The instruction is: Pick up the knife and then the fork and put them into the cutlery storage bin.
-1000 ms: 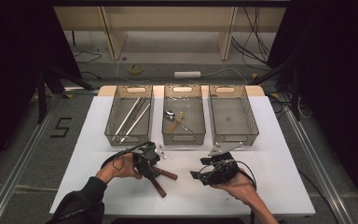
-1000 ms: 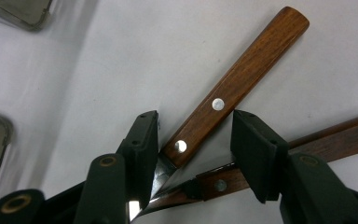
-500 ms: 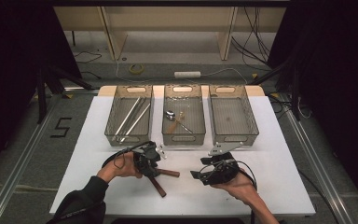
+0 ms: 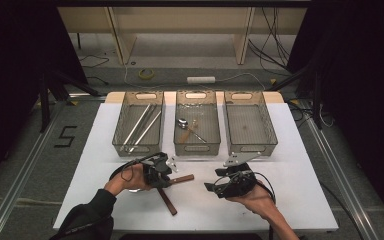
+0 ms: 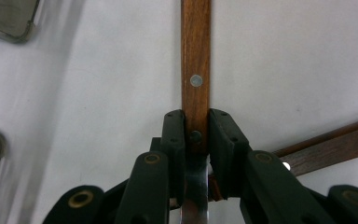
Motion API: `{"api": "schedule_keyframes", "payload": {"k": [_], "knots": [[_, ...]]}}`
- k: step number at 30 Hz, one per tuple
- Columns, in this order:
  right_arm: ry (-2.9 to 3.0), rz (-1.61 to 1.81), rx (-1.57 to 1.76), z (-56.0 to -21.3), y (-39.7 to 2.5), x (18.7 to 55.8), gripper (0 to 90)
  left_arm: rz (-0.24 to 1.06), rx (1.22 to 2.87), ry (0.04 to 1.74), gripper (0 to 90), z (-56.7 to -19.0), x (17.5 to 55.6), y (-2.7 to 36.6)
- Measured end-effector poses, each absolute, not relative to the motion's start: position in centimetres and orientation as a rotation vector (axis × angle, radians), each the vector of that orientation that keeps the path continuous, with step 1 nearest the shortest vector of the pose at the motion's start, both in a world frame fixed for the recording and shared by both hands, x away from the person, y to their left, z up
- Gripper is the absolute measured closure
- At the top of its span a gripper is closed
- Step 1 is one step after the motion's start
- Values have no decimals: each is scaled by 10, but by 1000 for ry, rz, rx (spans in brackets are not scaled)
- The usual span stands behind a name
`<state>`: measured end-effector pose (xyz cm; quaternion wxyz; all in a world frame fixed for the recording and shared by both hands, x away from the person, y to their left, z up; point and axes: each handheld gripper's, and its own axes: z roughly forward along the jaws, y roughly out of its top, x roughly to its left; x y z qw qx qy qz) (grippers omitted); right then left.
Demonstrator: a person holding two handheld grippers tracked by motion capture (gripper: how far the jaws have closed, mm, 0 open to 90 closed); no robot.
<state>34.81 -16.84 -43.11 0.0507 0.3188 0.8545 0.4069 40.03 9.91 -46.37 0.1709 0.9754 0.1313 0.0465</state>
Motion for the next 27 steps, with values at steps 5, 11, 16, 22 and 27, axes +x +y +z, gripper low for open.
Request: {"api": "schedule_keyframes", "payload": {"k": [5, 11, 16, 22, 27], "knots": [[2600, 1243, 964, -431, -168, 348, 361, 135, 2761, 429, 762, -463, 402, 100], [2601, 1247, 960, -431, -166, 348, 361, 136, 2743, 498, 763, -460, 404, 103], [2605, 1246, 956, -431, -165, 348, 361, 95, 2704, 563, 764, -455, 405, 105], [2605, 1255, 937, -431, -162, 346, 362, 25, 2684, 602, 763, -449, 401, 105], [2594, 1257, 871, -429, -156, 342, 362, -39, 2680, 615, 763, -445, 396, 103]]}}
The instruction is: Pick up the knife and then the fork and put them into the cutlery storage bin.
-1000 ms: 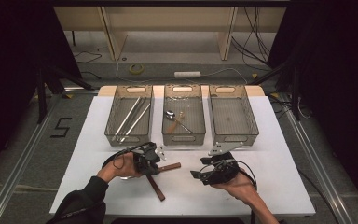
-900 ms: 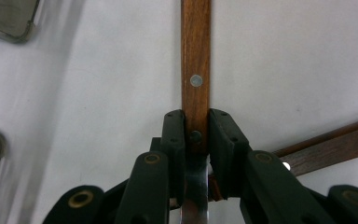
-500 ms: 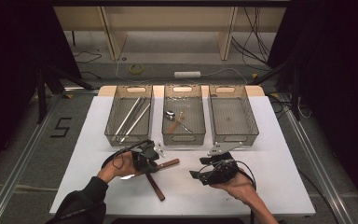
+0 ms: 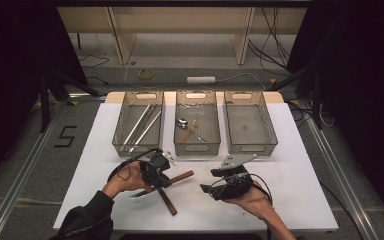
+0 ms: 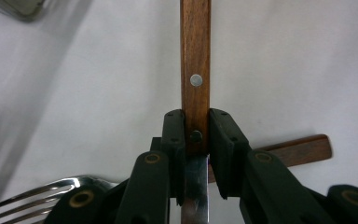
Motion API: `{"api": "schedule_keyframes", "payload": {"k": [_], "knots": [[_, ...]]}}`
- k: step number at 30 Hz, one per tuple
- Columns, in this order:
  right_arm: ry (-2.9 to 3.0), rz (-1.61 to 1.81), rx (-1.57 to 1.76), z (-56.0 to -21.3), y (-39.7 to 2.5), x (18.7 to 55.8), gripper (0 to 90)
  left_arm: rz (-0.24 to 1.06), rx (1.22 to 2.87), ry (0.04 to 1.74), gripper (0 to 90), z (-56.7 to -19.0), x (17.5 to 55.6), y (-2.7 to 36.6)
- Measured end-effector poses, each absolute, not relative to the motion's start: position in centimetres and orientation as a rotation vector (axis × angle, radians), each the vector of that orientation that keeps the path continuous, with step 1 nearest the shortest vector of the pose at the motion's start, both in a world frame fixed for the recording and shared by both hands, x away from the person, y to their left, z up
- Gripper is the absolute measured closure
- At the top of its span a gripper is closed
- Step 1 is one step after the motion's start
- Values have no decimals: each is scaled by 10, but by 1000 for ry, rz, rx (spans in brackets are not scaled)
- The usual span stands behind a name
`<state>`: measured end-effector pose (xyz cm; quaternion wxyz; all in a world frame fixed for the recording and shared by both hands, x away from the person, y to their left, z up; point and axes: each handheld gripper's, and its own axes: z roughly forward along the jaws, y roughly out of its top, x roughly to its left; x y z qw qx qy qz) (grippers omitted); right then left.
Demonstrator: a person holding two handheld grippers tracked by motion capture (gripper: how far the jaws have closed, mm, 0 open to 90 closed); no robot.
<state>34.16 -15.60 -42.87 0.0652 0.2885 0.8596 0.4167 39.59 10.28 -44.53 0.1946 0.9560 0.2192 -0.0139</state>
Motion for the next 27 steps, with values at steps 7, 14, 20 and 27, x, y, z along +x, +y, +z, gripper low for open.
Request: {"api": "schedule_keyframes", "payload": {"k": [7, 14, 20, 27], "knots": [[2587, 1222, 717, -431, -139, 332, 361, -116, 2670, 624, 763, -441, 387, 99], [2600, 1139, 570, -439, -119, 323, 355, -166, 2661, 620, 763, -438, 381, 99], [2607, 1088, 477, -446, -108, 319, 355, -195, 2673, 600, 763, -436, 373, 94], [2619, 990, 368, -452, -97, 314, 356, -229, 2691, 580, 763, -437, 368, 88]]}}
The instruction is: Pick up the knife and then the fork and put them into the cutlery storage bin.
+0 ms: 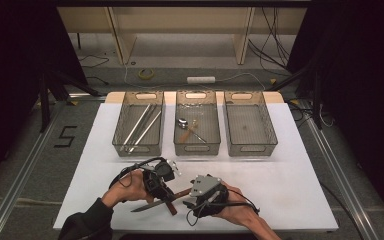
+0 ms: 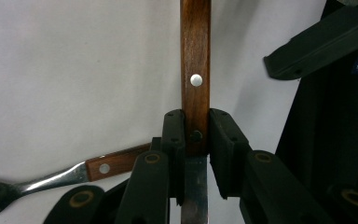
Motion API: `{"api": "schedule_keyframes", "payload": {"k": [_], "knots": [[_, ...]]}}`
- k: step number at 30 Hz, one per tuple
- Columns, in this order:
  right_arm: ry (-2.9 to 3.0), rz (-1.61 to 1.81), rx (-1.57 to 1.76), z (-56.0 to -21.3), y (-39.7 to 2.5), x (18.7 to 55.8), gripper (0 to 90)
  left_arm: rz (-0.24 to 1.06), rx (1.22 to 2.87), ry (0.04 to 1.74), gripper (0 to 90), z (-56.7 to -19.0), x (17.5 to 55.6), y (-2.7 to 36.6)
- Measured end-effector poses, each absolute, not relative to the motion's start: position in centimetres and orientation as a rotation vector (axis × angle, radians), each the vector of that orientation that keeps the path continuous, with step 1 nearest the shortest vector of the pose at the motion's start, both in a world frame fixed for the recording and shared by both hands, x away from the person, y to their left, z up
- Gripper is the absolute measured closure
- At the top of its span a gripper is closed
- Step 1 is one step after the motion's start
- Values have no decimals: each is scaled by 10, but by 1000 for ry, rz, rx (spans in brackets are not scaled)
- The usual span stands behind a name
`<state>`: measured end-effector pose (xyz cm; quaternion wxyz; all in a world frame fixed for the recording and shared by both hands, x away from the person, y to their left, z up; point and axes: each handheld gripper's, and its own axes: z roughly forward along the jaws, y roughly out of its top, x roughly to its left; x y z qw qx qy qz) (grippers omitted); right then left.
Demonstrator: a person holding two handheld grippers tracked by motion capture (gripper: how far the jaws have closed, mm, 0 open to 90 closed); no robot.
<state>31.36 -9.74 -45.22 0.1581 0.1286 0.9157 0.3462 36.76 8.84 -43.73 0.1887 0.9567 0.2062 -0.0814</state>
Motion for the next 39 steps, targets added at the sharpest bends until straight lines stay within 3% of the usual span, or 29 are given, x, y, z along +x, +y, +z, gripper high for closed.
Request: {"api": "schedule_keyframes", "payload": {"k": [11, 39], "knots": [[2603, 868, 219, -463, -85, 308, 429, -249, 2710, 528, 763, -434, 361, 81], [2543, 675, -165, -468, -78, 290, 749, -327, 2720, 486, 761, -430, 356, 77]]}}
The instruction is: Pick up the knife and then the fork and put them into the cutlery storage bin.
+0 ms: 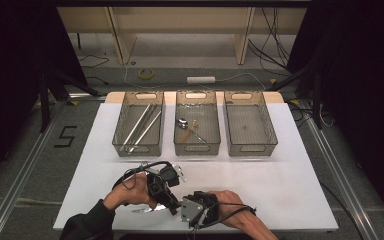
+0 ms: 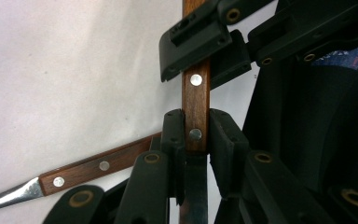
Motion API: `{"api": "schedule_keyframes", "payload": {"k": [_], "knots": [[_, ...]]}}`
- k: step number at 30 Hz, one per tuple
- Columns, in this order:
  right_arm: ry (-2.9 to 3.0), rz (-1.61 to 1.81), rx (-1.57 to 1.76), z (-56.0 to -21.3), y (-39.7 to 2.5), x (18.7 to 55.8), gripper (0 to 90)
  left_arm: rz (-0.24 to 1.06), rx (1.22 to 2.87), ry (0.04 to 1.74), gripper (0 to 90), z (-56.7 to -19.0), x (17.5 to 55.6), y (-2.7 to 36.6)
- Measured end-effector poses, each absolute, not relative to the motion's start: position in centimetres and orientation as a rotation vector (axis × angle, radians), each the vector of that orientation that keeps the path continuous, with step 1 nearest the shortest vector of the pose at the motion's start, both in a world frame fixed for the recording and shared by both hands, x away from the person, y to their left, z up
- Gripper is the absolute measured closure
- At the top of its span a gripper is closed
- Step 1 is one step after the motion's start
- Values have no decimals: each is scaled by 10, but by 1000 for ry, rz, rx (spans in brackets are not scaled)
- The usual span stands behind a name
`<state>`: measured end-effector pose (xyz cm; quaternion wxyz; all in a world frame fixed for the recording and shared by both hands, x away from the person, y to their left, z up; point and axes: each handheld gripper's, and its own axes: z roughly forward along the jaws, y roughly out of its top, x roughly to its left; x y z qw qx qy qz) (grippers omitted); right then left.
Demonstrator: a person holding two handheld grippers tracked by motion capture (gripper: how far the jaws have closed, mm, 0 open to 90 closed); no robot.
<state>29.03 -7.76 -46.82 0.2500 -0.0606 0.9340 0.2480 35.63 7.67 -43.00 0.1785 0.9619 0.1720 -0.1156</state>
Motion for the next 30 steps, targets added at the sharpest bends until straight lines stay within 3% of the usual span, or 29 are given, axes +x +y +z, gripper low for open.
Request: {"api": "schedule_keyframes", "payload": {"k": [14, 20, 23, 30], "knots": [[2557, 676, -219, -462, -82, 291, 789, -320, 2664, 473, 729, -426, 358, 77], [2563, 677, -199, -459, -86, 292, 805, -216, 2616, 527, 455, -419, 361, 83], [2557, 673, -184, -458, -91, 295, 816, -160, 2578, 541, 369, -414, 363, 89], [2554, 663, -139, -457, -100, 300, 818, -63, 2464, 590, 303, -399, 367, 105]]}}
